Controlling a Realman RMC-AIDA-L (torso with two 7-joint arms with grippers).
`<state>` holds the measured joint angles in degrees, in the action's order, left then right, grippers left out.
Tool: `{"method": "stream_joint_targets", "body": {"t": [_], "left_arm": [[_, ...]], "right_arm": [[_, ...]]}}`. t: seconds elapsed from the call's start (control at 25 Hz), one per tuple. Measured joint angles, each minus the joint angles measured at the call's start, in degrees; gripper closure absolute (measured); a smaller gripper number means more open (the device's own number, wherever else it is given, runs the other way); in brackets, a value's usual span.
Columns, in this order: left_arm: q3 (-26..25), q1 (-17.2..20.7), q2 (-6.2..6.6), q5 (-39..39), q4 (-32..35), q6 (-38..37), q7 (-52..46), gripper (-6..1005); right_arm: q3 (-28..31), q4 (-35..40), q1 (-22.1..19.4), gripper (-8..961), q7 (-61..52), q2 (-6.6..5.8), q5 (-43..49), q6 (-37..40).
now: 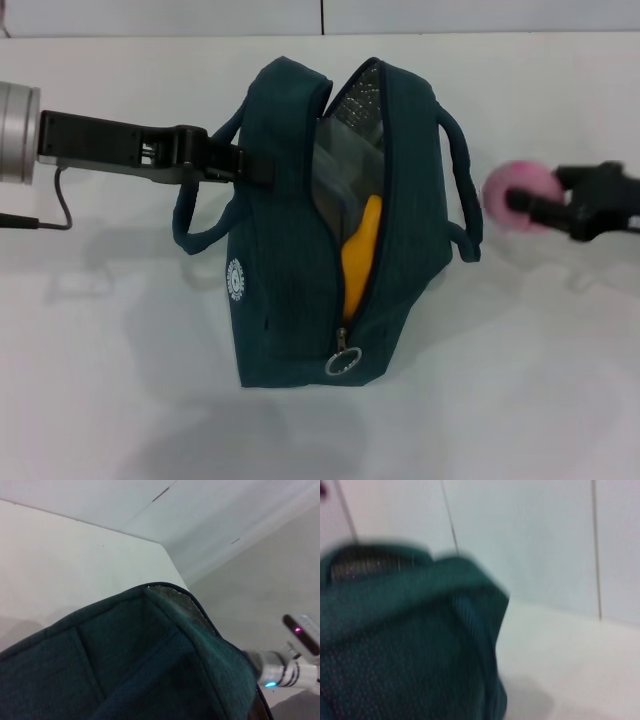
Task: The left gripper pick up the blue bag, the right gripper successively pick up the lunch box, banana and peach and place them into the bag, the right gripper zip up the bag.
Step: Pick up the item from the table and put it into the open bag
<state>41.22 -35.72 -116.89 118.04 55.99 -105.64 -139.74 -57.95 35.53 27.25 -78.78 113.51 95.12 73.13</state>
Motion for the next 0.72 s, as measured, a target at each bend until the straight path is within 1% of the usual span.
{"method": "stream_joint_targets", "body": {"t": [0.04, 0.2, 0.36, 0.48, 0.56, 0.64, 0.72], "left_arm": [[0.0, 0.0, 0.0, 0.0, 0.0, 0.0, 0.0, 946], [0.0, 0.1, 0.0, 0.0, 0.0, 0.0, 0.0, 946], [0.0, 0.1, 0.0, -0.1, 0.0, 0.0, 0.0, 946], [0.0, 0.1, -0.04, -0.1, 0.0, 0.0, 0.0, 945], [0.0, 0.1, -0.09, -0.1, 0.0, 0.0, 0.0, 945], [0.0, 0.0, -0.17, -0.1, 0.0, 0.0, 0.0, 945], [0.0, -0.2, -0.29, -0.1, 0.0, 0.0, 0.0, 945]], "right_arm": [[3.6, 0.4, -0.3, 578, -0.1, -0.05, 0.0, 3.5], [11.2, 0.6, -0.3, 599, -0.2, -0.14, 0.0, 11.1], [16.9, 1.1, 0.0, 626, -0.2, -0.02, -1.2, 18.3], [17.1, 2.3, 0.2, 652, -0.2, 0.33, -4.6, 22.4], [16.9, 3.8, 0.9, 670, -0.2, 1.12, -7.5, 25.1], [16.5, 4.4, 2.1, 687, -0.2, 1.71, -9.4, 26.4], [14.4, 3.7, 4.3, 705, -0.2, 1.91, -11.8, 26.9]]}}
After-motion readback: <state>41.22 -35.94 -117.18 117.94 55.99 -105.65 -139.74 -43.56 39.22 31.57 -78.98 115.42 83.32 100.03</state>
